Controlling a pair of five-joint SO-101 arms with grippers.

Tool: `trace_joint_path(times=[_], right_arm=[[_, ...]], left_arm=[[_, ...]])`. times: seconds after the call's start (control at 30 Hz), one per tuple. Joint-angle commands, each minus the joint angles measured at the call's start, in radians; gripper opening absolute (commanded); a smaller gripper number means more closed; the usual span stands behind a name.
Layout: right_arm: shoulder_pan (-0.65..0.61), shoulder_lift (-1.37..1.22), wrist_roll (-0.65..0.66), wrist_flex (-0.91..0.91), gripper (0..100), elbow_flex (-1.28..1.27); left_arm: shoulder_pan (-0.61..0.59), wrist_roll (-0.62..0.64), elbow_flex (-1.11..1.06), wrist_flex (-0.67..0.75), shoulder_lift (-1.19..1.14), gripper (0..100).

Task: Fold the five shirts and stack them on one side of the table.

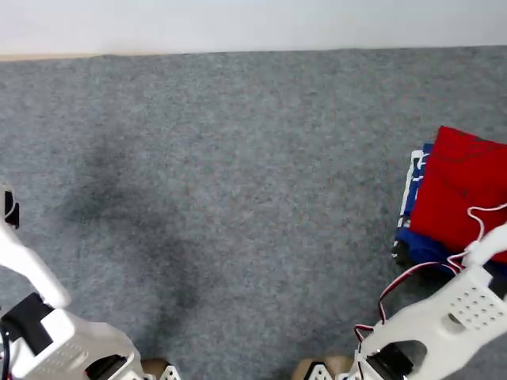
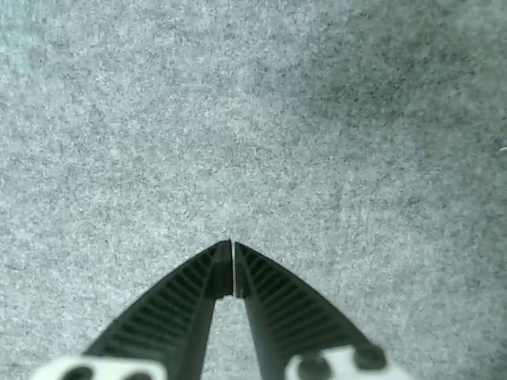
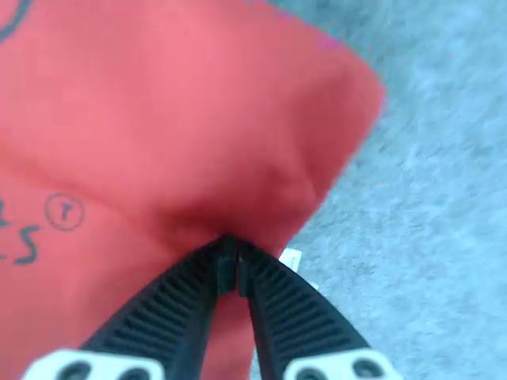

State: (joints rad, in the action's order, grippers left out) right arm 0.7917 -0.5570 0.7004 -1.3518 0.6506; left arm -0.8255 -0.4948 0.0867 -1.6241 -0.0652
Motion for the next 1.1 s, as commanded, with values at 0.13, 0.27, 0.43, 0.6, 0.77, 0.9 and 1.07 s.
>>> trace_joint_path(times=[0.13, 0.27, 0.43, 0.6, 0.77, 0.9, 1.07], right_arm=[[-0.150, 0.151, 0.008, -0.283, 0.9, 0.241], [-0.246, 0.157, -0.002, -0.440, 0.9, 0.241], [-0.298, 0.125, -0.210, -0.443, 0.9, 0.071], [-0.354, 0.133, -0.239, -0.443, 0.9, -0.163], [-0.358, 0.168, -0.239, -0.440, 0.9, -0.143], [-0.354, 0.306, -0.239, -0.441, 0.9, -0.098], [-0.387, 0.501, -0.239, -0.443, 0.9, -0.114]], left_arm=[[0.014, -0.006, 0.007, -0.021, 0.163, 1], [0.009, -0.003, 0.004, -0.043, 0.232, 1], [0.006, -0.002, -0.021, -0.130, 0.292, 1], [0.011, -0.002, -0.180, -0.129, 0.394, 1], [0.012, -0.002, -0.300, -0.126, 0.486, 1], [0.020, 0.023, -0.305, -0.126, 0.529, 1], [0.106, 0.287, -0.306, -0.127, 0.635, 1]])
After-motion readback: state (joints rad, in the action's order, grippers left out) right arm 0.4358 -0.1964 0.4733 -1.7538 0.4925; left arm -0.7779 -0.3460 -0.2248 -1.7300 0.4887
